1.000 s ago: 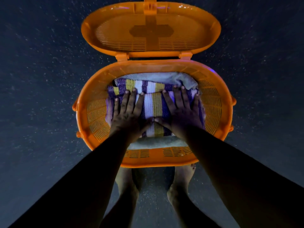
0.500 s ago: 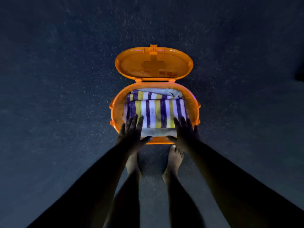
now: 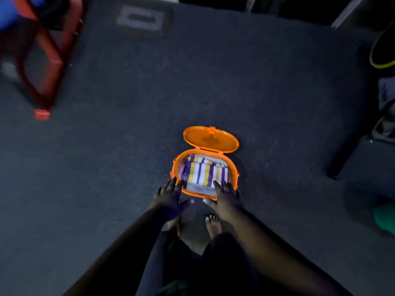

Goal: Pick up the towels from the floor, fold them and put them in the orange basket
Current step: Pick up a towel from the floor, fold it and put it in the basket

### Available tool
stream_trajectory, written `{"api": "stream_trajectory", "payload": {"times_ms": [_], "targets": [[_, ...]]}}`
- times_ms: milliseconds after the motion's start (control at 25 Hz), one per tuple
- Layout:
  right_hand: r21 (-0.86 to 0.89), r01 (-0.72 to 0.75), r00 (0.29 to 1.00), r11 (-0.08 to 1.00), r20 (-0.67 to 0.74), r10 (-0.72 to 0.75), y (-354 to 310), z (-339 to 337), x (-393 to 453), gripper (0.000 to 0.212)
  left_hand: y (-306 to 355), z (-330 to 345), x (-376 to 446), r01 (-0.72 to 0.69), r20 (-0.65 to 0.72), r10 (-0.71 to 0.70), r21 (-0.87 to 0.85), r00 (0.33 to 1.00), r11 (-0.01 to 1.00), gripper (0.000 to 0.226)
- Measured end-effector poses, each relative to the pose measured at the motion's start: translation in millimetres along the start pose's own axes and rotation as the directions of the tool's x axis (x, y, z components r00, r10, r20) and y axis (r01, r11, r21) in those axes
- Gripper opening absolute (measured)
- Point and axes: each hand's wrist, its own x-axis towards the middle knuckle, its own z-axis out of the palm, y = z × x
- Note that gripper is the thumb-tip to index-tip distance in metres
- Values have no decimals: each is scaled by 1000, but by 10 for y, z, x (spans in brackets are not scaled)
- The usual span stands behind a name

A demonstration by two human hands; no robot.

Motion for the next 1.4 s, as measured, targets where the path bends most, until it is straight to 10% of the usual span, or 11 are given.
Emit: {"api": "stream_trajectory", "payload": {"times_ms": [200, 560, 960, 1400], "targets": [[-292, 282, 958, 914, 32, -285, -257, -475, -489, 100, 87, -40, -1106, 110, -207, -156, -217, 966, 970, 149], [-586, 617, 711, 525, 128, -692, -1746, -487, -1479, 91, -344, 246, -2944, 330, -391, -588, -554, 708, 765, 131], [-571, 821, 321, -1, 462, -827, -3301, 1783, -3622, 89, -1345, 2281, -5433, 454, -239, -905, -802, 352, 388, 125], [-328, 811, -74, -485, 765, -640, -4182, 4482, -6080, 87, -1764, 4555, -7742, 358, 162, -985, -918, -60, -173, 125]]}}
